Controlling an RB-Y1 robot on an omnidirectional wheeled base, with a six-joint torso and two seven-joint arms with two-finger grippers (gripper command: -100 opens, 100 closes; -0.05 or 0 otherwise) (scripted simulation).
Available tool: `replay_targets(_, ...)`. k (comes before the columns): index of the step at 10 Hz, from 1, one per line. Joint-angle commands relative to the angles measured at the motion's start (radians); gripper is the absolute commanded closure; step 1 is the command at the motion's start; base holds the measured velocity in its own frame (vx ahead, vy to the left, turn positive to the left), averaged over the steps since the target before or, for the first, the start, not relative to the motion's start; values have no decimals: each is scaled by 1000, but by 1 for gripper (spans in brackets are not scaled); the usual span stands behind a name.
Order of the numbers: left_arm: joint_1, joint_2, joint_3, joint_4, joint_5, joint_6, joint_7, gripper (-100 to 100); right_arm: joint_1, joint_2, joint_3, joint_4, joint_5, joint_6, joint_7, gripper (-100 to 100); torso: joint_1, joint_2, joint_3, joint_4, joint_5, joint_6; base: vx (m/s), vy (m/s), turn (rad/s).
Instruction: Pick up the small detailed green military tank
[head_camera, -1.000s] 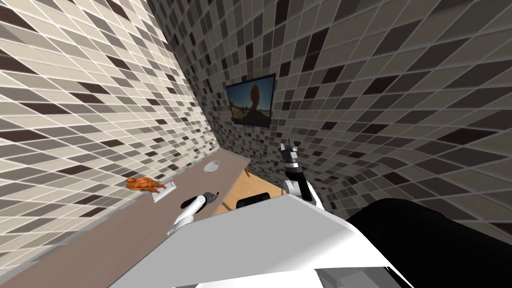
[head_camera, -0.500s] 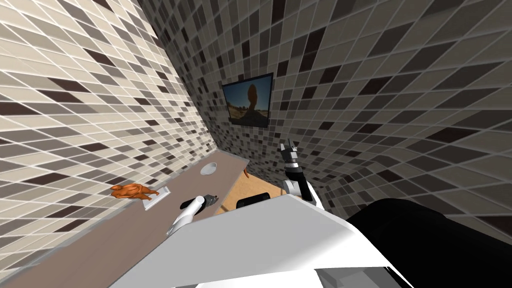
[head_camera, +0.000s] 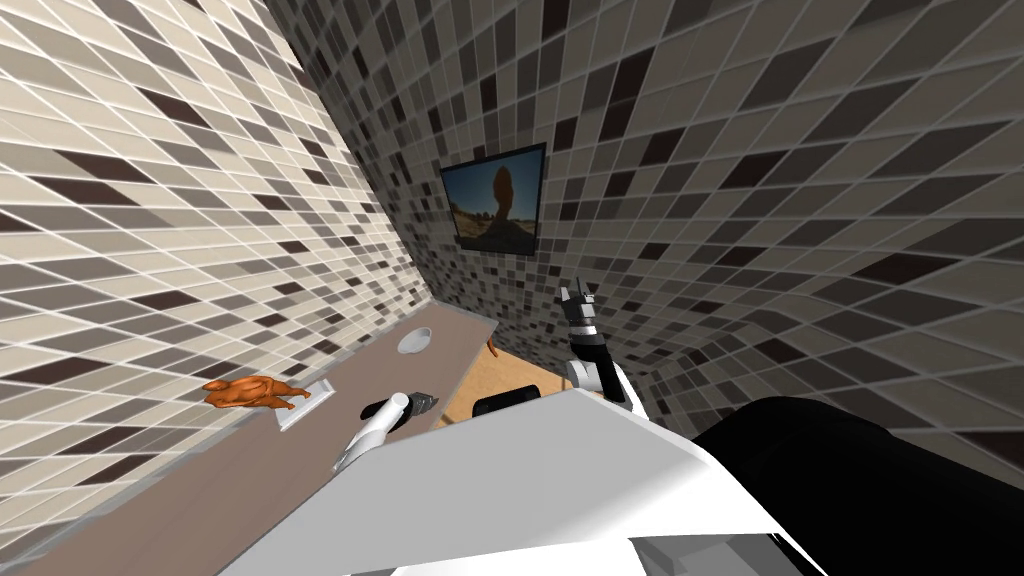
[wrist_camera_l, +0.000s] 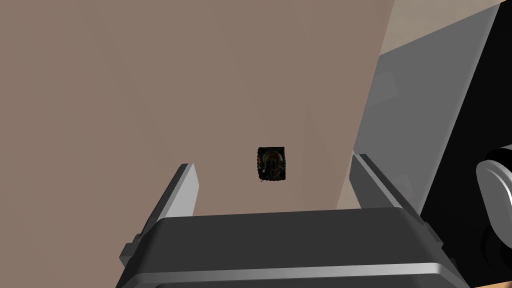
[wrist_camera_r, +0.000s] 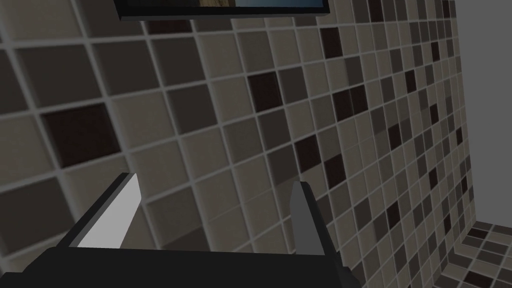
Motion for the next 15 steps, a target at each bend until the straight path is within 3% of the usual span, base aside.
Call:
replay_targets(1,-6,-13,-4,32,2,-35,-11,-100,0,0,0,0,0,0,0,0,0,0,0,0,0,0,42,56,19)
replay_targets(5,-3,-52,-14,64,-6,-94,-21,-100,0,0,0,0,0,0,0,0,1,-1,-1,0,0,0,40,54,15)
replay_targets(6,-8,-45,-12,65,-4,-84,-18,-100,0,0,0,0,0,0,0,0,2,-2,-1,-1,2,1,13,16,3)
replay_targets(7,-8,-47,-13,67,-4,-86,-20,100,0,0,0,0,0,0,0,0,3,-3,-2,-1,2,1,0,0,0)
replay_targets(11,-8,-49,-14,67,-3,-83,-19,100,0,0,0,0,0,0,0,0,7,-6,-4,-2,3,1,-1,-1,0)
replay_targets(12,-8,-49,-14,67,-3,-83,-19,0,0,0,0,0,0,0,0,0,7,-6,-4,-2,3,1,0,0,0)
replay_targets(13,-5,-26,-7,42,0,-54,-14,100,0,0,0,0,0,0,0,0,8,-6,-4,-2,3,1,-32,-45,-35)
replay_targets(15,-6,-13,-4,32,2,-35,-11,100,0,0,0,0,0,0,0,0,5,-4,-3,-2,3,1,-35,-47,-11)
